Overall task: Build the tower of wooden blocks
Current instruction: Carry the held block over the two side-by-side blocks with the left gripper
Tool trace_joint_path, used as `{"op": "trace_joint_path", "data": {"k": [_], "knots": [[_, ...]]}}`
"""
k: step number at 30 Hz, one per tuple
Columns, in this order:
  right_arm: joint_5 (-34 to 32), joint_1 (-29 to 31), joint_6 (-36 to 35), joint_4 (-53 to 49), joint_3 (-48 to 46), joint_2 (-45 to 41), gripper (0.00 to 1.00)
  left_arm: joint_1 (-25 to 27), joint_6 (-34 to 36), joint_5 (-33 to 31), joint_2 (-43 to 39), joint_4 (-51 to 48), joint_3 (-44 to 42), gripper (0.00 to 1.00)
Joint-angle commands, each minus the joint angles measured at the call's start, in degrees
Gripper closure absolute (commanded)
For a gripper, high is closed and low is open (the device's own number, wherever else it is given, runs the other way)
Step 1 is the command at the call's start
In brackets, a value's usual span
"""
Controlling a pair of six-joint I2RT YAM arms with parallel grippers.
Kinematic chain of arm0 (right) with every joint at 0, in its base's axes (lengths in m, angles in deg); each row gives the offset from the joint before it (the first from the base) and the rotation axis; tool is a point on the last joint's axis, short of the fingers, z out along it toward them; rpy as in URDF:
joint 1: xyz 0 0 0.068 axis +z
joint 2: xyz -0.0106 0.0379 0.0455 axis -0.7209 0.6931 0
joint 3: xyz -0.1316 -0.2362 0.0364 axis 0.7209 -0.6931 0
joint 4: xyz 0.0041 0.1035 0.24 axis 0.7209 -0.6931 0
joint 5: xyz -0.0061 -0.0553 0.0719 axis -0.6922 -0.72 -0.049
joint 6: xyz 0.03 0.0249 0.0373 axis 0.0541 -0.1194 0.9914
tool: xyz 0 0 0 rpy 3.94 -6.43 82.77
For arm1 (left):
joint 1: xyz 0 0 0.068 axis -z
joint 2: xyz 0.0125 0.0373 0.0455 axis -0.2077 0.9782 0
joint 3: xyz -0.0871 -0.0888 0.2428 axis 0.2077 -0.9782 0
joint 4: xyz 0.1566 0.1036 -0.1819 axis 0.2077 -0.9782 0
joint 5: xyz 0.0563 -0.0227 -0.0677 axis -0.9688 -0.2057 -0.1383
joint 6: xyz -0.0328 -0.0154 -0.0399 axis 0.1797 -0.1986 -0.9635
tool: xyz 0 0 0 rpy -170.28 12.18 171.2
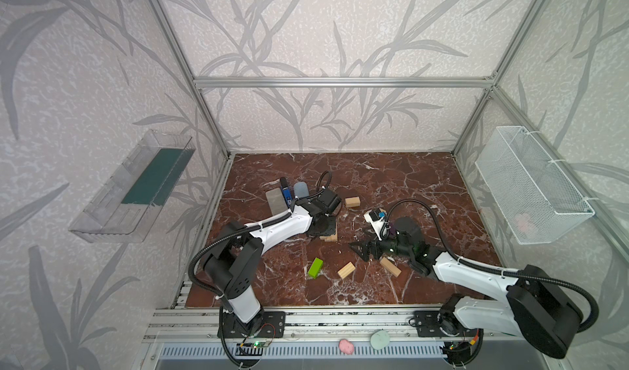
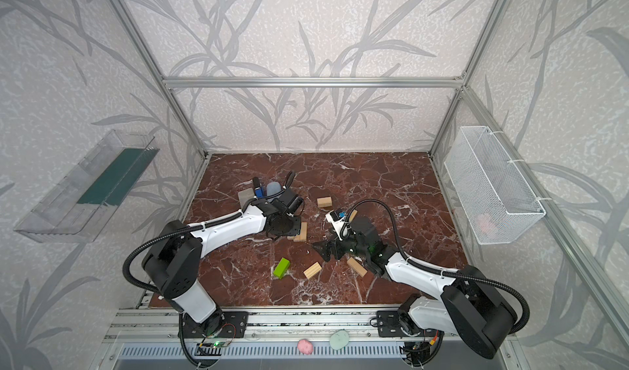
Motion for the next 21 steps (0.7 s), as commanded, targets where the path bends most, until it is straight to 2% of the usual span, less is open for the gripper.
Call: {"op": "trace_joint_path", "data": {"k": [1, 21], "knots": [[-0.95, -0.18, -1.43, 1.04, 0.05, -0.21, 0.01, 0.49, -0.65, -1.21, 1.04, -2.15, 2.1, 0.91], [-2.9, -0.18, -1.69, 0.3, -0.41, -1.9, 0.01, 1.77, -1.76, -3.78, 8.34, -5.46, 8.64, 0.94]]}}
